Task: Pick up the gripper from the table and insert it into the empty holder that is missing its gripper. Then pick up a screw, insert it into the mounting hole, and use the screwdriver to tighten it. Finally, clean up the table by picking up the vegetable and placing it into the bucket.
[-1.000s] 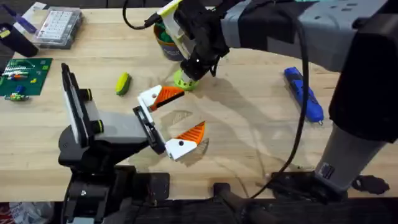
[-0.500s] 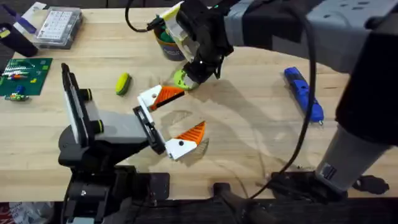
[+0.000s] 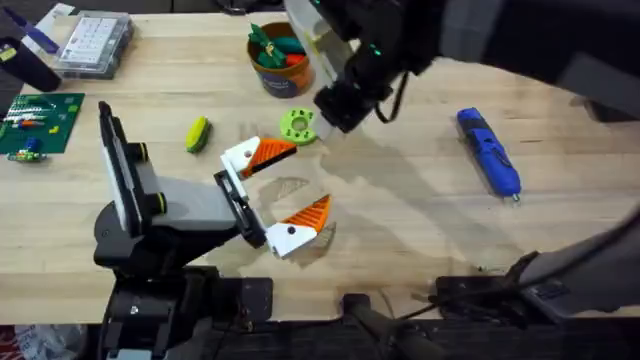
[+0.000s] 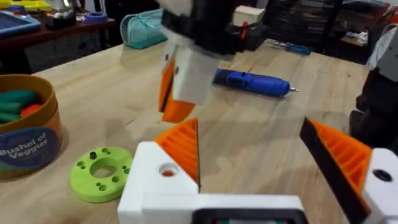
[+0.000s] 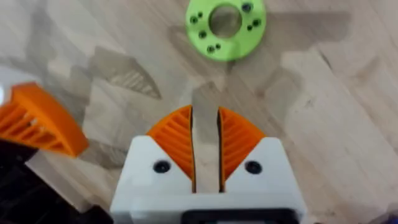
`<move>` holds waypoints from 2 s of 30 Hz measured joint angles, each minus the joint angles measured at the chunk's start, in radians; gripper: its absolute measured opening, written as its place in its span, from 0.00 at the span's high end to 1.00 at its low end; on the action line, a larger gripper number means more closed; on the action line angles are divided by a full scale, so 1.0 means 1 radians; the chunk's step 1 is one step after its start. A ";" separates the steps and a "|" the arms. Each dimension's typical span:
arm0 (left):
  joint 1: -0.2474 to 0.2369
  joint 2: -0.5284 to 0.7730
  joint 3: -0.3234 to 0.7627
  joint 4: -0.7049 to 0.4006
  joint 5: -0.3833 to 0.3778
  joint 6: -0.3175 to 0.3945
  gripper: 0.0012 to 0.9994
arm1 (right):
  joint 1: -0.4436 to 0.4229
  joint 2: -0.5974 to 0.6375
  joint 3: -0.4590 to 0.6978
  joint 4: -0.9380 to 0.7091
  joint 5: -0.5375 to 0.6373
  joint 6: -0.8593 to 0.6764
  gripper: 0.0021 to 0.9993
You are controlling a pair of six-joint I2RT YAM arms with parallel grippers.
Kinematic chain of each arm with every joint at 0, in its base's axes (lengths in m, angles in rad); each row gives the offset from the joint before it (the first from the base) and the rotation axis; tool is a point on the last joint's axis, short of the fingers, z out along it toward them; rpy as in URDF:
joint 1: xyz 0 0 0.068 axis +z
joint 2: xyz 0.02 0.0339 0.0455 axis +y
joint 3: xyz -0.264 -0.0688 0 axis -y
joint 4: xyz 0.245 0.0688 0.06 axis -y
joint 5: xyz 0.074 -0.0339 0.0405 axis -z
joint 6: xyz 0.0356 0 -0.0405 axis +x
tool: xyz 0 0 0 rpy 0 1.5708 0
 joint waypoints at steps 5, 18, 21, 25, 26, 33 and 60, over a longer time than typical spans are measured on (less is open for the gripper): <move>0.000 0.000 0.000 0.000 0.000 0.000 0.01 | -0.004 -0.137 -0.147 0.051 -0.003 0.025 0.82; 0.000 0.000 0.000 0.000 0.000 0.000 0.01 | -0.011 -0.273 -0.466 0.424 -0.003 0.120 0.82; 0.000 0.000 0.000 0.000 0.000 0.000 0.01 | -0.011 -0.250 -0.471 0.456 -0.003 0.126 0.86; 0.000 0.000 0.000 0.000 0.000 0.000 0.01 | -0.011 -0.247 -0.471 0.485 -0.003 0.134 0.96; 0.000 0.000 0.000 0.000 0.000 0.000 0.01 | -0.011 -0.247 -0.471 0.489 -0.003 0.135 0.84; 0.000 0.000 0.000 0.000 0.000 0.000 0.01 | -0.011 -0.247 -0.471 0.560 -0.003 0.133 0.01; 0.000 0.000 0.000 0.000 0.000 0.000 0.01 | -0.011 0.039 -0.472 1.054 0.028 0.134 0.59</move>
